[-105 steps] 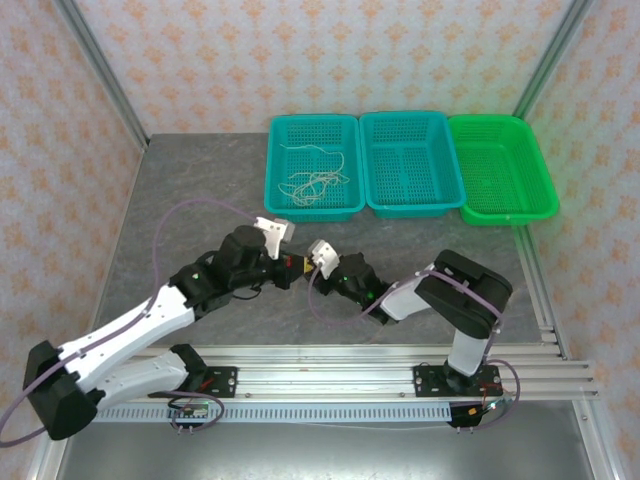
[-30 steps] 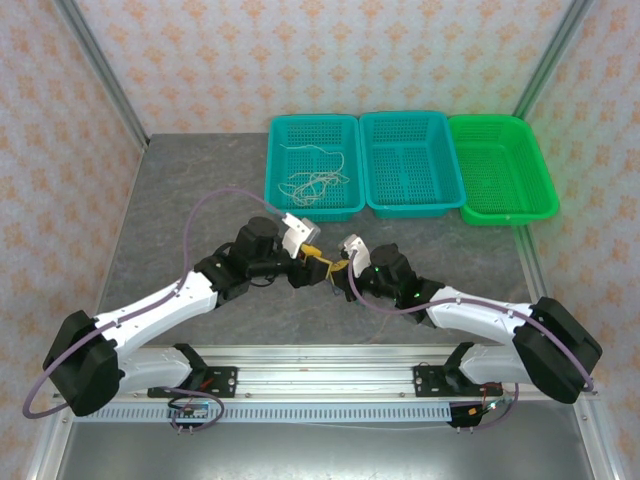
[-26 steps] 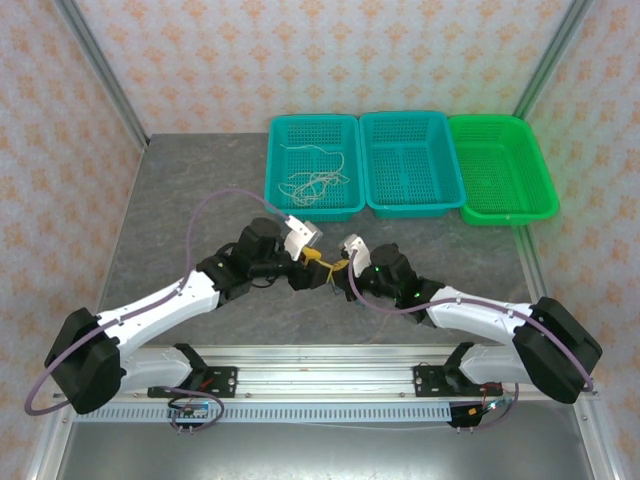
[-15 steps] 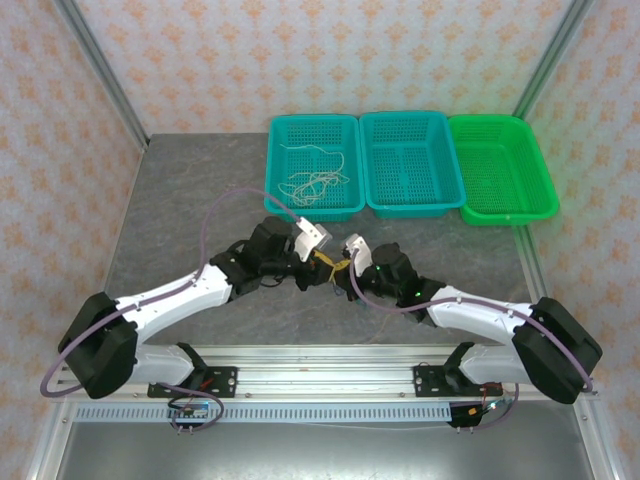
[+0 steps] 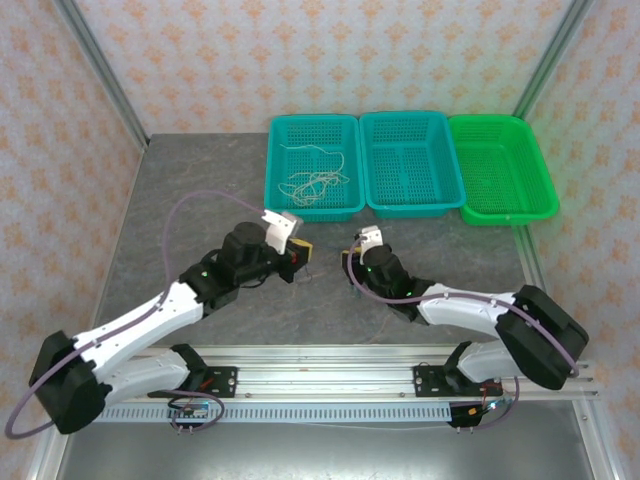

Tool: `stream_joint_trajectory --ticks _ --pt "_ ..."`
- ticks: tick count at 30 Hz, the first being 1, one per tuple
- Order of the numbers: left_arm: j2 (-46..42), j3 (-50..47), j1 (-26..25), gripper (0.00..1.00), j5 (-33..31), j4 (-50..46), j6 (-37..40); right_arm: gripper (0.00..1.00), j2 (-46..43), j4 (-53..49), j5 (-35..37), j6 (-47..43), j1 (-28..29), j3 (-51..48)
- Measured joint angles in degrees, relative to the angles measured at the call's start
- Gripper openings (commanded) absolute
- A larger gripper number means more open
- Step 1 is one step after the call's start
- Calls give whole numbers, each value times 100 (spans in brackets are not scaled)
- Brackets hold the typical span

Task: Untangle the cables

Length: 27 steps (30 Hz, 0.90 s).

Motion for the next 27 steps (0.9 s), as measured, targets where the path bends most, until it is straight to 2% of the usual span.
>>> stream_joint_trajectory --ticks 5,9,10,12,14,17,22,27 --pt "-367 0 -15 0 -859 -654 -160 20 243 90 466 839 -55 -17" --pt "-933 -4 151 0 -1659 -835 -282 20 354 -455 1279 1360 -564 -328" --pt "-1058 -9 177 0 -1801 -837 -328 17 365 -614 1438 1491 -660 -396" --pt "-1200 -44 188 0 -1985 -846 -376 4 365 -763 1600 1731 -800 -452" --pt "-1233 -109 208 0 -2011 -846 -382 0 354 -680 1591 1777 -920 -509" --pt "-1086 -278 264 3 -1390 -645 -262 0 236 -103 1121 1434 -973 -798" --pt "-310 -369 157 27 103 -219 -4 0 -42 173 -142 525 -973 -870" --pt "212 -308 -146 39 750 -68 385 0 -651 -48 -1303 -391 -973 -686"
